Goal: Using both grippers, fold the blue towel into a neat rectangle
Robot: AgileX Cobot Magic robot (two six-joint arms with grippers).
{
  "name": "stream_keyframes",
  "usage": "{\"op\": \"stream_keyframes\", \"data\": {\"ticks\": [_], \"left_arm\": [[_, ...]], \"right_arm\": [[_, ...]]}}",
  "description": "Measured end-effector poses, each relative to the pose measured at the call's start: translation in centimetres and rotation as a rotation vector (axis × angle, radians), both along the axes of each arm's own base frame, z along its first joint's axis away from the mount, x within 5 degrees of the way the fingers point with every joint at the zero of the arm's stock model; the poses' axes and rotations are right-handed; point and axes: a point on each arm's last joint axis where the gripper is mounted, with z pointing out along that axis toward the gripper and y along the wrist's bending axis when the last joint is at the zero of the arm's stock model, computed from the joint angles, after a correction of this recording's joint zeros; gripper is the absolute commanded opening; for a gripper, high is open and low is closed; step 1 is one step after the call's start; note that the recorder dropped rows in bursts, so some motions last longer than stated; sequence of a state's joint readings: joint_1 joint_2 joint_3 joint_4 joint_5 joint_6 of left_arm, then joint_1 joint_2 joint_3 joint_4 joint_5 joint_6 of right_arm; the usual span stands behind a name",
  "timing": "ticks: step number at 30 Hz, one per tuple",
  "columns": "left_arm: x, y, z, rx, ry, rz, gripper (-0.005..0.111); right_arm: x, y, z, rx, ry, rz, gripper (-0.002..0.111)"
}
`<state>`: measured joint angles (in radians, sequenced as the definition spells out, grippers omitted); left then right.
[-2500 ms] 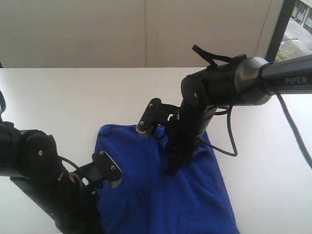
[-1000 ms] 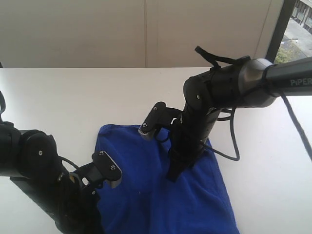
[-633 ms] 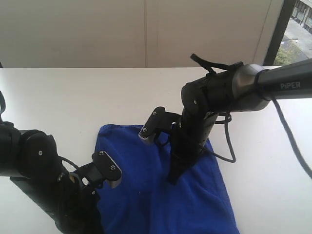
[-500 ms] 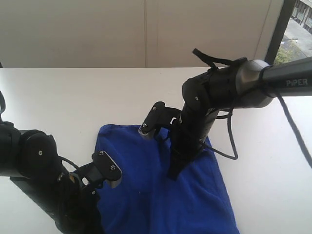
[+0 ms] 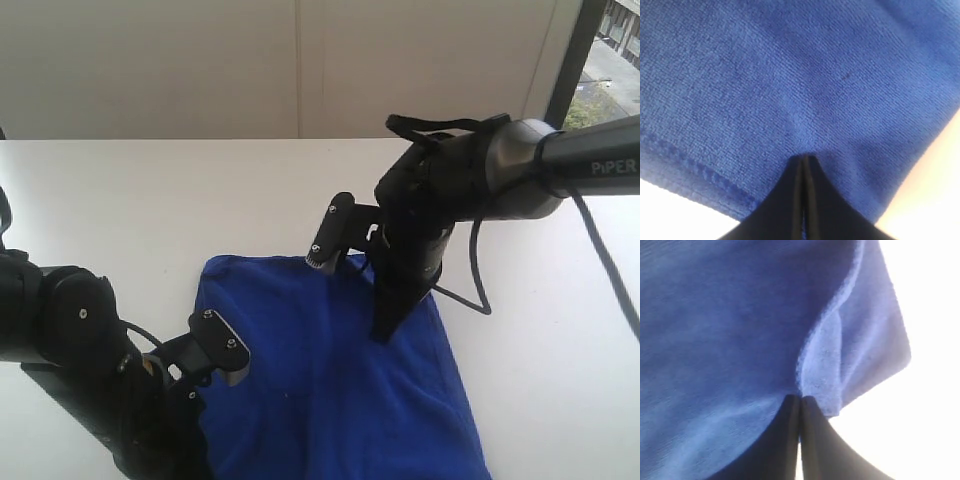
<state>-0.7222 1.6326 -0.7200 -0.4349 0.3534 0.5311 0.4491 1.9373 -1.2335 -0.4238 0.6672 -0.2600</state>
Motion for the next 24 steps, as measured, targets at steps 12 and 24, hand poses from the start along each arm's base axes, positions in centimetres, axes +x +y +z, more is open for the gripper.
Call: {"op": "stream_keyframes", "data": {"ticks": [12,24], "left_arm": [[0.0,0.0,0.0,-0.001,0.001,0.002,0.000],[0.0,0.0,0.0,0.000,0.004,0.000,0.000]], "right_arm": [[1.7,0.2,-0.1,-0.011,-0.180,0.025,0.000],[3.5,-1.5,-2.0,-0.023,-0.211,-0.017,0.000]]}}
